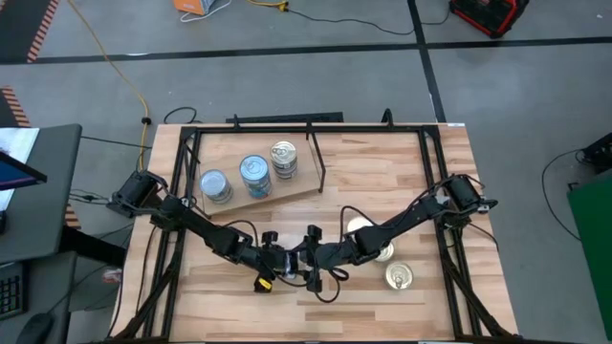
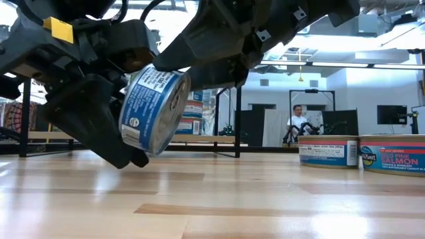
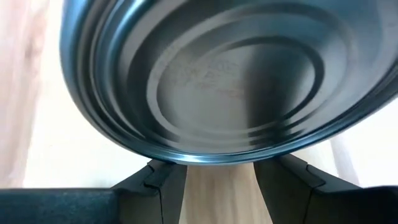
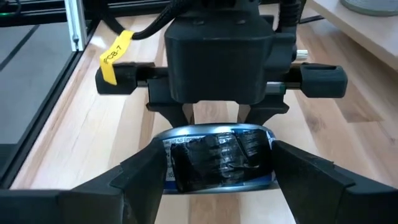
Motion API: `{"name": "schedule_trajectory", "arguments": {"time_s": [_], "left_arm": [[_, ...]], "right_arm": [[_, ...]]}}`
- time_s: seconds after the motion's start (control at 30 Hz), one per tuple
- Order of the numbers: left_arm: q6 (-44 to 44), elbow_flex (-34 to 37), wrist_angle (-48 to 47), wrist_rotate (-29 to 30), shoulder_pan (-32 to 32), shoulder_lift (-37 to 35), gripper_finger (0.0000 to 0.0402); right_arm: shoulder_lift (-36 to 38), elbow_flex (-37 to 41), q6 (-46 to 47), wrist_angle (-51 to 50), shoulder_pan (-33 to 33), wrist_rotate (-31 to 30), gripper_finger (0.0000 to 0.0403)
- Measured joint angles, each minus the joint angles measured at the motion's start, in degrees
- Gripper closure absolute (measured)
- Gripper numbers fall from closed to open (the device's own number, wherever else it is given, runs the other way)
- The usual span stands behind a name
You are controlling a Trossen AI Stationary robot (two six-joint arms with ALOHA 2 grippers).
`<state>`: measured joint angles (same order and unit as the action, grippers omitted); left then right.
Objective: Stack canned seafood by type on shelf
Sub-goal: Stack the blue tuna can on top of the blue tuna can on the shelf
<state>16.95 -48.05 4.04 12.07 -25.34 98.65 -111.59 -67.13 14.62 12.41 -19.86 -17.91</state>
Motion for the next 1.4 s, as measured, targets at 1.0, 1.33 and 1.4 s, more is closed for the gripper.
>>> {"name": "schedule_trajectory", "arguments": {"time_s": [1.0, 1.33, 1.4], "left_arm": [[-1.23, -0.42, 0.61, -4.30, 2.05, -1.33, 0.0230], [1.00, -0.98, -0.36, -4.30, 2.05, -1.31, 0.0230], [1.67, -0.98, -0.91, -4.26, 1.95, -1.31, 0.0230]], "right_arm": [[-0.39, 0.28, -1.12, -1.64, 1.73, -0.55, 0.0097], [3.61, -3.28, -1.39, -10.69, 0.97, -5.23, 0.0097], [5.16, -4.70, 0.28, -15.40, -0.04, -7.56, 0.0097]]}}
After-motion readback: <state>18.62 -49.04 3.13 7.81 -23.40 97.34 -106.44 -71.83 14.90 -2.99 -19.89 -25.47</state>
